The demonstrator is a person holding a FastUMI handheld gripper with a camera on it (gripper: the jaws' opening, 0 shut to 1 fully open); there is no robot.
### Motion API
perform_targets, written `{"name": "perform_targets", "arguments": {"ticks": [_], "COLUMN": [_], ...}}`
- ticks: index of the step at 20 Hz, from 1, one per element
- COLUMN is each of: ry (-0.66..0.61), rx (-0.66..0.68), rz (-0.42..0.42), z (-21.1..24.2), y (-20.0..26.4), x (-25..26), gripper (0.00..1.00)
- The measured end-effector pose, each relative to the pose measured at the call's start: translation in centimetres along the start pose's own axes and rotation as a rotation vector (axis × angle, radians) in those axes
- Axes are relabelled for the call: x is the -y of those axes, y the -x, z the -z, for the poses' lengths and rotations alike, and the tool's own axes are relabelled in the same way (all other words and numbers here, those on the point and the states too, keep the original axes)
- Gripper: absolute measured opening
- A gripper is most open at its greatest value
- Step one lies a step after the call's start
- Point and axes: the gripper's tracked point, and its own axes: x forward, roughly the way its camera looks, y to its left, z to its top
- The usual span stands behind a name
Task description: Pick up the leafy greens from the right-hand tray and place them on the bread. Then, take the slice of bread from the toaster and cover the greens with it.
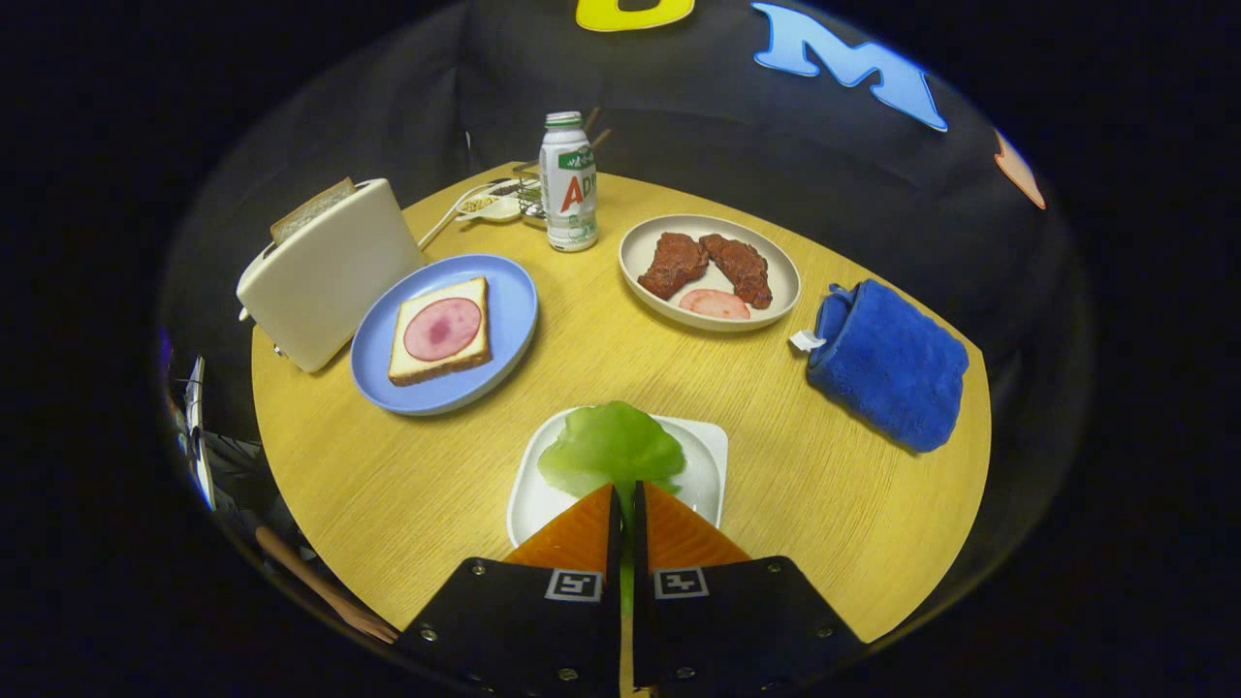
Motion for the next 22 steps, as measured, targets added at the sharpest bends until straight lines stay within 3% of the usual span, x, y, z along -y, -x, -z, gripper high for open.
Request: {"name": "perform_targets", "arguments": {"ticks": [7,14,17,20,22], "ry": [0.049,0.101,0.046,0.113,0.123], "rx": [0.124,0.183,0.169,0.168,0.141], "rz": [-0.028,-0.002,-0.063,-0.001,-0.02], "z": [-5.5,-10.7,-12.6,-13.7,-13.2], "y": [0.1,-3.1,-5.2,-7.3,-8.3], "x": [-5.4,-8.7,-11.5,-11.5,-13.2], "gripper": [0.05,0.05,0.05,0.05,0.05]}}
